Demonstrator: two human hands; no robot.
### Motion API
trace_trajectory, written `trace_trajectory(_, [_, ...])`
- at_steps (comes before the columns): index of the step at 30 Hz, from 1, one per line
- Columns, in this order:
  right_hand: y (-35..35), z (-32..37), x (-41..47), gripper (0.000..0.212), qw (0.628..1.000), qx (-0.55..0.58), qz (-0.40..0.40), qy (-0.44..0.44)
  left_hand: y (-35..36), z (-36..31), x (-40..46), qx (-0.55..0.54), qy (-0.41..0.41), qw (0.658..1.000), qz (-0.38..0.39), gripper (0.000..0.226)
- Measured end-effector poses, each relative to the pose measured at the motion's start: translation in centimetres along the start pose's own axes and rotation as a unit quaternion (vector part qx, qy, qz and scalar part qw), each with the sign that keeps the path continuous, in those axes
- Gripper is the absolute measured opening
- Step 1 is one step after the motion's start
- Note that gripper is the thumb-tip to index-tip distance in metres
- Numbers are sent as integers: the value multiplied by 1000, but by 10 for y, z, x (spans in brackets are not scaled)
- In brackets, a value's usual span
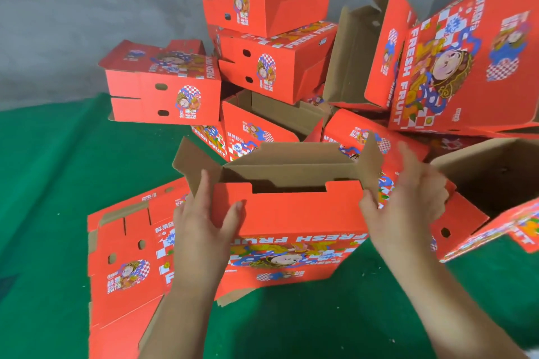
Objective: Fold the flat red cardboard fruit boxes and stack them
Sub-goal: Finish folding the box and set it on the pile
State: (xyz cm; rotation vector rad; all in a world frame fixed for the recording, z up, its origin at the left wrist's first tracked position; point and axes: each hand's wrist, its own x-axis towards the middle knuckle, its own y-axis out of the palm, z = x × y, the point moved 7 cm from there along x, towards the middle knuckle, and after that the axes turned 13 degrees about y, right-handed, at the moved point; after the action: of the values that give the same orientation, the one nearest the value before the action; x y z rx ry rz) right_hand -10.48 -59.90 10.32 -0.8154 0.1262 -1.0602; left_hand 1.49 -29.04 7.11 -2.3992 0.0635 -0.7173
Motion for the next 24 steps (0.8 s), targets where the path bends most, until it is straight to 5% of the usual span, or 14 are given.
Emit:
trace_trajectory(2, [9, 32, -30, 66, 981, -65, -18, -182, 1, -6, 1, 44, 27, 999, -8, 76])
trace_trajectory(4, [33, 48, -47, 47, 957, -58, 90, -271, 1, -14, 4, 73, 65, 995, -3, 71])
trace_trajectory(7, [70, 42, -41, 72, 942, -98, 268, -178, 3, -16, 6, 101, 99, 990, 0, 65])
trace_trajectory(11, [94, 37, -27, 114, 936, -107, 327, -80, 3, -26, 5, 127, 197, 972, -15, 58])
trace_trajectory(13, [101, 39, -27, 114, 927, -135, 341, -74, 7, -28, 3, 84, 240, 967, 16, 61])
trace_trajectory(17, [108, 33, -22, 108, 926, -158, 334, -75, 10, -14, 9, -16, 155, 983, 99, 40])
trace_trajectory(24, [116, 36, -38, 87, 918, -209, 287, -178, 37, -13, 65, 253, 172, 929, 207, 77])
